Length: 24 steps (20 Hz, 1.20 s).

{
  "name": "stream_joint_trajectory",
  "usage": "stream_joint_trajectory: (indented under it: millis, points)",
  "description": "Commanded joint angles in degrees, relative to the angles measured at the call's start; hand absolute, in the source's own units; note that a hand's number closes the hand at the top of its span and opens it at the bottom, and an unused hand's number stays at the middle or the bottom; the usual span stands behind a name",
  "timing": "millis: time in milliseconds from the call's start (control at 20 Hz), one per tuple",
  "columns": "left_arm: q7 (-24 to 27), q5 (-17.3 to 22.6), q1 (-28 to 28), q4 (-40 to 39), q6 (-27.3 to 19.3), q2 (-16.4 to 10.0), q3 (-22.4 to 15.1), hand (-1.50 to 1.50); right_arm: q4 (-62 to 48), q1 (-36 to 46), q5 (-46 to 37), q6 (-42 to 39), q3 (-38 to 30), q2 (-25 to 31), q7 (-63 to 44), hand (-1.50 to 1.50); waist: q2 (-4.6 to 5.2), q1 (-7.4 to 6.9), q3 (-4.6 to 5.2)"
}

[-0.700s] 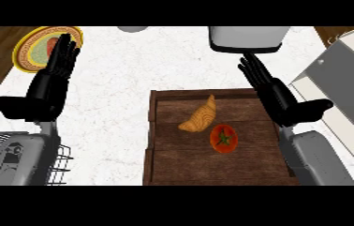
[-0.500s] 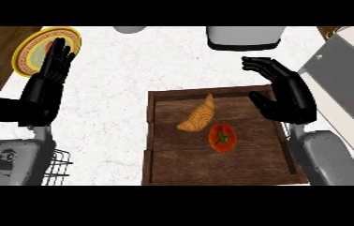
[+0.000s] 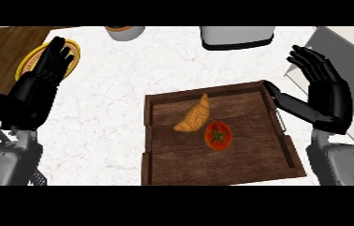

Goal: Pick the tomato from the tray and place it in the tiered shelf

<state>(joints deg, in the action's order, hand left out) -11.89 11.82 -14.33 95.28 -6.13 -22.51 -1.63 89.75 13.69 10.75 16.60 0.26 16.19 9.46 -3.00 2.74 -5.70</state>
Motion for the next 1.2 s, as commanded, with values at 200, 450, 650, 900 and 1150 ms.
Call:
stream_joint_trajectory:
  millis: [200,450,650,900,1150]
  points:
    - [-4.85,3.45,3.22,-1.95,-3.63,0.48,-0.69,0.00,9.10,-5.70,-4.01,-2.80,6.67,2.90,-3.26,-1.50,2.11,0.32,5.98]
    - [-7.80,5.18,2.12,-0.40,-4.33,-1.63,-0.99,0.00,10.07,-8.38,-12.35,-5.86,12.63,11.88,-14.40,-1.50,2.14,-0.36,6.48]
    - [-8.76,5.57,1.11,0.08,-4.58,-2.72,-0.63,0.00,10.12,-8.30,-24.81,-6.75,15.08,21.86,-20.45,-1.50,2.25,0.06,7.04]
    - [-9.82,6.25,0.98,1.19,-5.73,-2.55,-1.20,0.00,13.69,-6.64,-33.68,-9.29,18.83,26.39,-32.93,-1.50,2.21,-0.80,6.74]
    - [-9.70,7.14,0.82,0.59,-5.21,-3.39,-1.52,0.00,18.97,-3.76,-39.16,-11.46,24.42,22.75,-47.50,-1.50,2.58,-2.19,6.54]
